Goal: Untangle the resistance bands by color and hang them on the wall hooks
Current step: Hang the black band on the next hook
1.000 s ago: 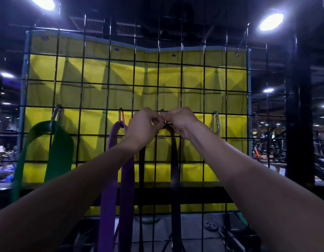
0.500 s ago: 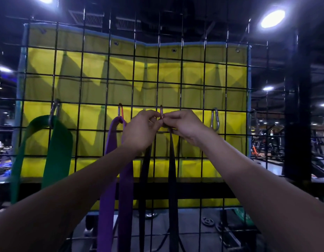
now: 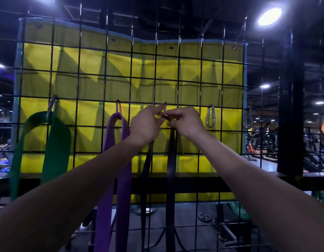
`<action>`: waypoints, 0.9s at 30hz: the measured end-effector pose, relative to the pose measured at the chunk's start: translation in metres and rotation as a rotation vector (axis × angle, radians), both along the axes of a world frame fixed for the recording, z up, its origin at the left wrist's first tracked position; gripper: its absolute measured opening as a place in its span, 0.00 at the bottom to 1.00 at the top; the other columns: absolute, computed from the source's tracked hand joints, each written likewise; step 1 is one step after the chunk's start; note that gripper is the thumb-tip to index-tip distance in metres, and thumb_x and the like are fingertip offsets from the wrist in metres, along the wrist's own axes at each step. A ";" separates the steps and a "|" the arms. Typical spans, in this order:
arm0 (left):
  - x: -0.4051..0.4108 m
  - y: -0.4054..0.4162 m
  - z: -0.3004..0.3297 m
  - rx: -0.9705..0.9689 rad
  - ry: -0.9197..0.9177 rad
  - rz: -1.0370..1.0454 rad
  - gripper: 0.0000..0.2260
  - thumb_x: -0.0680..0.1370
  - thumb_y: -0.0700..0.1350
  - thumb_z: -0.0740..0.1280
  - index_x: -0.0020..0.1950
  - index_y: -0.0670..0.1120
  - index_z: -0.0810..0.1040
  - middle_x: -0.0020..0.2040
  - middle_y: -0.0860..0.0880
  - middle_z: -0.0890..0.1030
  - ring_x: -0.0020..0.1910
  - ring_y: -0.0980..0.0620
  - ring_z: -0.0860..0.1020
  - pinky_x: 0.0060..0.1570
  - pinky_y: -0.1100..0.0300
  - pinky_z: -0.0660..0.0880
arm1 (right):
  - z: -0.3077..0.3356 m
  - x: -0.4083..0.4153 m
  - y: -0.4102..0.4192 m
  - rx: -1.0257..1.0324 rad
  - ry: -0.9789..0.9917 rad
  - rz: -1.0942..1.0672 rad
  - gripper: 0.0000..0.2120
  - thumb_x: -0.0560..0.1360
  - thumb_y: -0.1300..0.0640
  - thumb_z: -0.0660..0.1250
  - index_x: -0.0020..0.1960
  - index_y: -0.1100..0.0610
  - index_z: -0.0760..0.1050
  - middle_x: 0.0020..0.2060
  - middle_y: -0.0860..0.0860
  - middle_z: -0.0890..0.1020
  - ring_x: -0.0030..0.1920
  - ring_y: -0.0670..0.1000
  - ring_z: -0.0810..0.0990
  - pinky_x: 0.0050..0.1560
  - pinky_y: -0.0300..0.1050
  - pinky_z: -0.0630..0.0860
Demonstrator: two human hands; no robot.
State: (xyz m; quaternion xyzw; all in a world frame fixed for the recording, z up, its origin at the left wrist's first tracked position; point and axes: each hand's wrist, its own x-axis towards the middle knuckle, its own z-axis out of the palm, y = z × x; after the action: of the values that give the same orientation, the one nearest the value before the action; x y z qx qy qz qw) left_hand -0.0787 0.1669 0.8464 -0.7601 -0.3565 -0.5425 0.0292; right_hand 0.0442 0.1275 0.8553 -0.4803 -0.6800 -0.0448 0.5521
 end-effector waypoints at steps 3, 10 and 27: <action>0.000 -0.002 0.000 -0.065 -0.014 -0.057 0.20 0.77 0.43 0.65 0.69 0.55 0.69 0.55 0.54 0.78 0.54 0.50 0.78 0.52 0.56 0.72 | 0.000 0.002 -0.003 0.011 0.008 -0.015 0.17 0.71 0.71 0.66 0.58 0.59 0.80 0.51 0.54 0.83 0.48 0.45 0.78 0.50 0.36 0.72; -0.009 -0.010 -0.022 -0.149 0.053 -0.280 0.33 0.72 0.31 0.66 0.74 0.50 0.61 0.64 0.48 0.69 0.60 0.51 0.70 0.52 0.67 0.68 | -0.013 0.006 -0.014 0.035 0.017 -0.036 0.18 0.72 0.67 0.67 0.60 0.58 0.78 0.54 0.54 0.82 0.50 0.48 0.79 0.53 0.38 0.73; -0.027 -0.037 -0.106 -0.365 -0.244 -0.530 0.32 0.71 0.25 0.65 0.70 0.50 0.66 0.54 0.57 0.74 0.55 0.51 0.76 0.41 0.69 0.75 | -0.104 0.000 -0.044 -0.092 -0.168 -0.282 0.22 0.69 0.65 0.69 0.62 0.60 0.73 0.47 0.54 0.77 0.49 0.55 0.76 0.38 0.36 0.63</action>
State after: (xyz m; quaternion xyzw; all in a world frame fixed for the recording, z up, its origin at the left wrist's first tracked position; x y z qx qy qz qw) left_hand -0.1061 0.1295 0.7408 -0.7486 -0.2386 -0.5453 -0.2922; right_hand 0.0443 0.0839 0.7513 -0.5902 -0.6510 -0.1307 0.4591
